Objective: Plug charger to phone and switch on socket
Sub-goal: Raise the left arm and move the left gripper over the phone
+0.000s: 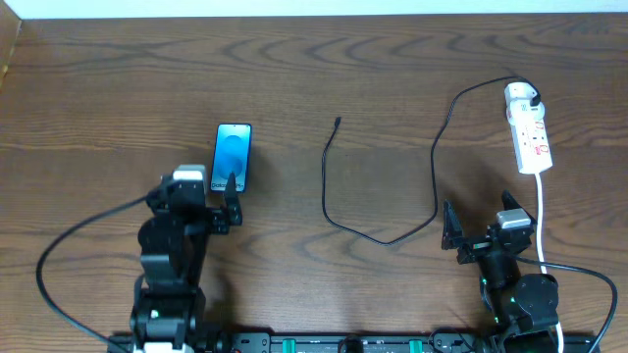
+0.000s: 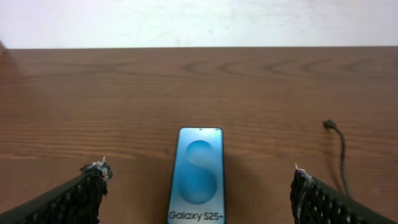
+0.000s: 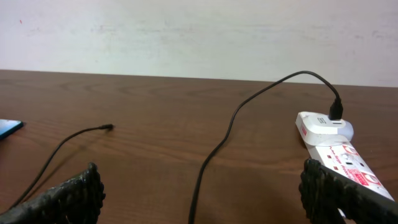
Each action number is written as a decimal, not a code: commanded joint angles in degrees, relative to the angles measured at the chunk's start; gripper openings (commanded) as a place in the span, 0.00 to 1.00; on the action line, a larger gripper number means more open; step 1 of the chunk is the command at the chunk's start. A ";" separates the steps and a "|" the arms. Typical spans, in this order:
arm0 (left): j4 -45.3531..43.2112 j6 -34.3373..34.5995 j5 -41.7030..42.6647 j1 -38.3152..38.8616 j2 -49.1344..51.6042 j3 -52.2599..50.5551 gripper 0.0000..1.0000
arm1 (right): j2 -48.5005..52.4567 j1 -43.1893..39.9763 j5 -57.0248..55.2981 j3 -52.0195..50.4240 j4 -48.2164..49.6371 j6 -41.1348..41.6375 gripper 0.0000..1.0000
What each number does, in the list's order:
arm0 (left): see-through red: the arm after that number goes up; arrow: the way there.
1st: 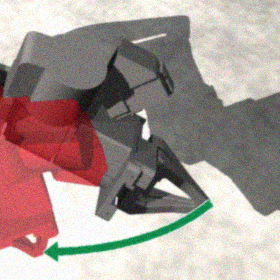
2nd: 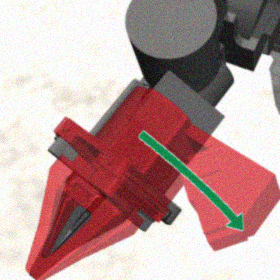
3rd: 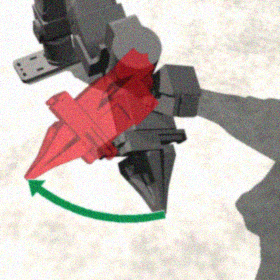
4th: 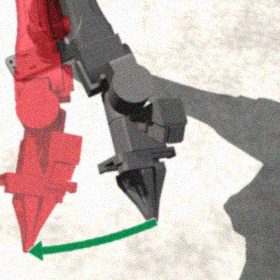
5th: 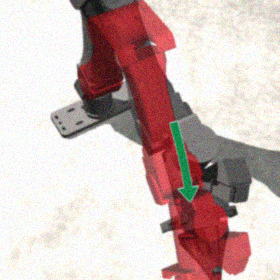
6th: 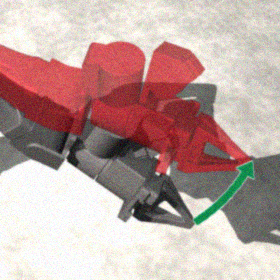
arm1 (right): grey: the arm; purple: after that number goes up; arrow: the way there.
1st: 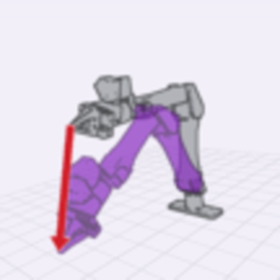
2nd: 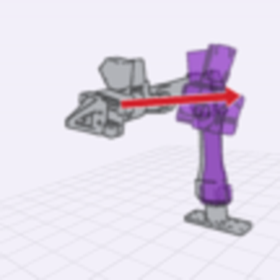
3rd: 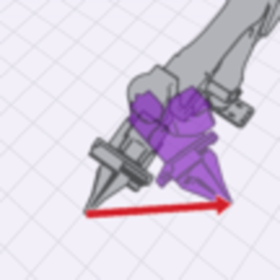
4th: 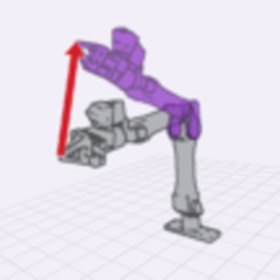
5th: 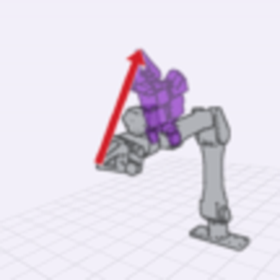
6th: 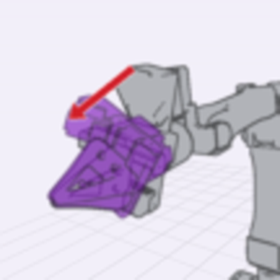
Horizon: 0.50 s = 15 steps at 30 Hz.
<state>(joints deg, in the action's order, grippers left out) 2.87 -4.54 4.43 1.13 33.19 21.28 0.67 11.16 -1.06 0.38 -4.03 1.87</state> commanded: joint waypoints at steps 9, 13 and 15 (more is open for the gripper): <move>6.64 -0.13 4.17 -0.07 16.96 15.52 0.96 | -0.35 0.83 -0.09 -0.07 -0.26 -0.44 0.99; 12.28 -0.13 4.22 -0.07 22.67 22.69 0.95 | -0.35 0.83 -0.09 -0.07 -0.26 -0.46 0.99; 15.02 -0.13 4.24 -0.07 25.00 25.99 0.95 | -0.35 0.83 -0.09 -0.07 -0.26 -0.44 0.99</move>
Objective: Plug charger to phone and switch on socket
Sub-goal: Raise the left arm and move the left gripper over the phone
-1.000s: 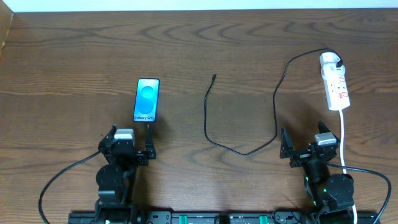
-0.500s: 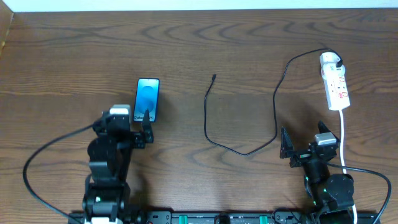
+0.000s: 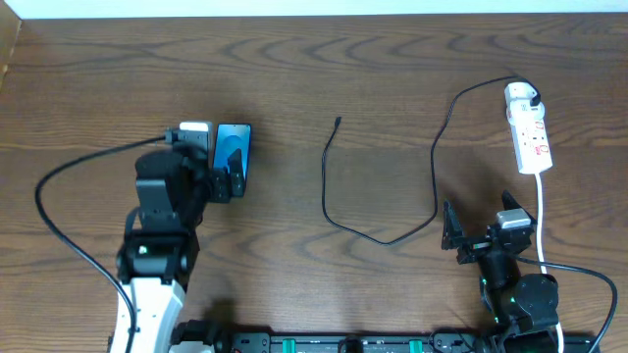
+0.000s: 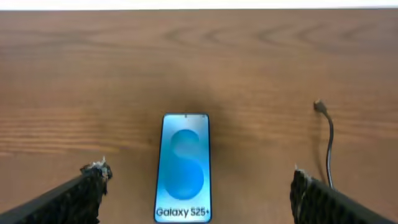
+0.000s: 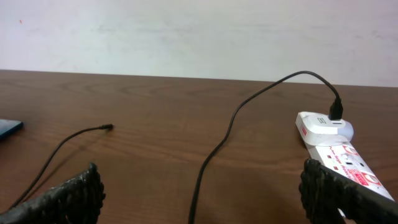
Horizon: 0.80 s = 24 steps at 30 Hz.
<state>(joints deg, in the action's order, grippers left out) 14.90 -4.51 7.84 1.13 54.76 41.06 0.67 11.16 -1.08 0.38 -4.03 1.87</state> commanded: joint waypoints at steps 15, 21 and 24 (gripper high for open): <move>28.44 0.26 3.54 -0.07 24.22 37.55 0.96 | -0.35 0.83 -0.07 -0.07 -0.26 -0.46 0.99; 37.73 0.24 3.56 -0.07 33.46 48.13 0.96 | -0.35 0.83 -0.07 -0.07 -0.26 -0.46 0.99; 41.51 0.22 3.58 -0.07 37.68 51.60 0.95 | -0.35 0.83 -0.07 -0.07 -0.24 -0.46 0.99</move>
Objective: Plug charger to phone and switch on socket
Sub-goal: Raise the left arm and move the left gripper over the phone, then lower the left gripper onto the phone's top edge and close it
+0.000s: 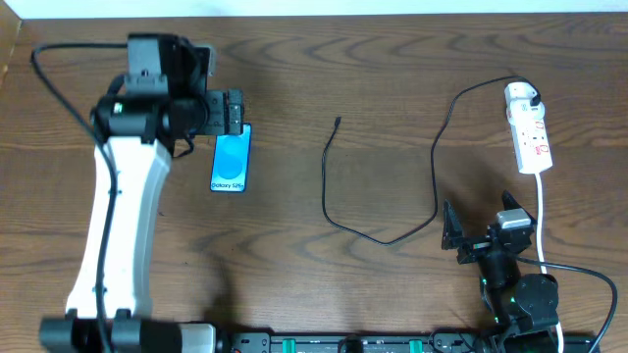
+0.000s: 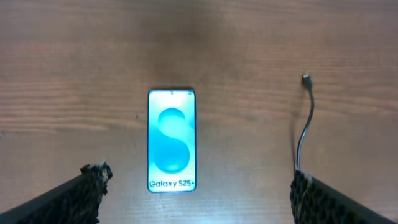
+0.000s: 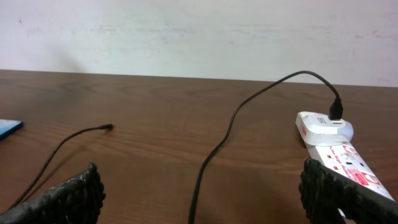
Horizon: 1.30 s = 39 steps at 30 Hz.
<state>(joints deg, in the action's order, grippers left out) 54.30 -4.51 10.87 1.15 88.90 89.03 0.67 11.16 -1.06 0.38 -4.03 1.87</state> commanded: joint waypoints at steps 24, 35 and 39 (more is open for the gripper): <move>5.33 4.79 0.46 -0.42 17.92 11.28 0.98 | -0.35 0.83 -0.09 -0.07 -0.26 -0.44 0.99; 12.24 3.43 0.02 -1.07 28.02 18.43 1.00 | -0.35 0.83 -0.09 -0.07 -0.26 -0.44 0.99; 12.28 3.06 -0.90 -1.07 30.60 17.38 1.00 | -0.35 0.83 -0.09 -0.07 -0.26 -0.46 0.99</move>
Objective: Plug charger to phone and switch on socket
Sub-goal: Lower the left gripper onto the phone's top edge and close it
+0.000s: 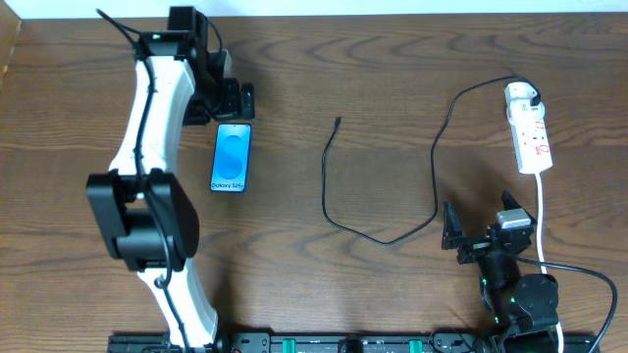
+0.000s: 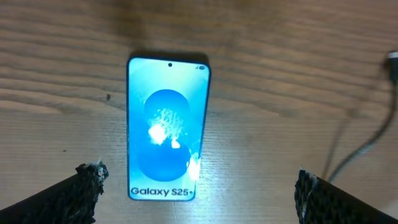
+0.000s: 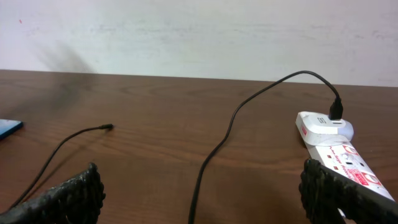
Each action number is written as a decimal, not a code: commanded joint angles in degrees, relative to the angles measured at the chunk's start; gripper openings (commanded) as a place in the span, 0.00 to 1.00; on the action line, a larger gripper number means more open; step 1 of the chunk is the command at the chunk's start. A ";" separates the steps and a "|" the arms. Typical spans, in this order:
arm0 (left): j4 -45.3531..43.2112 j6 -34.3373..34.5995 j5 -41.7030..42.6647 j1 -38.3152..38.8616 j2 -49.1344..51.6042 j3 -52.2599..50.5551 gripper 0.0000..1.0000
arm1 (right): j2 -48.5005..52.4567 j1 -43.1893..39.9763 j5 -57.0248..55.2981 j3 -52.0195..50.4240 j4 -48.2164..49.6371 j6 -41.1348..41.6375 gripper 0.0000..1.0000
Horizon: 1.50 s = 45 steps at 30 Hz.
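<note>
The phone (image 1: 232,158) lies face up on the table, its blue screen (image 2: 168,127) reading "Galaxy S25+". My left gripper (image 1: 228,101) hangs open over the phone's far end, looking straight down, and its fingers (image 2: 87,190) straddle the phone's near end without touching. The black charger cable (image 1: 339,211) loops across the middle, with its free plug (image 1: 337,122) lying bare on the table. Its other end enters the white adapter (image 3: 326,124) on the socket strip (image 1: 530,137). My right gripper (image 3: 202,180) rests open and low at the front right.
The strip's white lead (image 1: 542,221) runs down the right side past my right arm. The left arm's black cable (image 1: 118,22) trails near the back left edge. Bare wood lies between the phone and the cable plug (image 3: 107,127).
My left gripper has come down closer over the phone, which now fills more of the left wrist view. The arm reaches farther back. Phone, cable and right arm are unmoved.
My left gripper first sat open and low just in front of the phone. It then stood beside the phone's near end, then high above it looking down. Now it is lower over the phone. The right arm has stayed still.
</note>
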<state>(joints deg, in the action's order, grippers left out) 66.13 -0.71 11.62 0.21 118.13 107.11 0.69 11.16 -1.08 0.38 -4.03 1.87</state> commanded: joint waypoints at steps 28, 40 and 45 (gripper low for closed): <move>-18.21 0.72 -7.15 -0.13 2.45 -20.02 0.99 | -0.37 0.83 -0.07 -0.07 -0.26 -0.44 0.99; -19.78 0.76 -6.08 -0.13 2.45 -22.51 0.99 | -0.37 0.83 -0.07 -0.07 -0.26 -0.46 0.99; -19.80 0.74 -6.10 0.28 2.45 -22.80 1.00 | -0.37 0.83 -0.07 -0.07 -0.26 -0.44 0.99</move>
<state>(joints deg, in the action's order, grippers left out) 46.22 0.19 5.65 0.23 120.11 84.82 0.69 11.16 -1.08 0.38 -4.03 1.87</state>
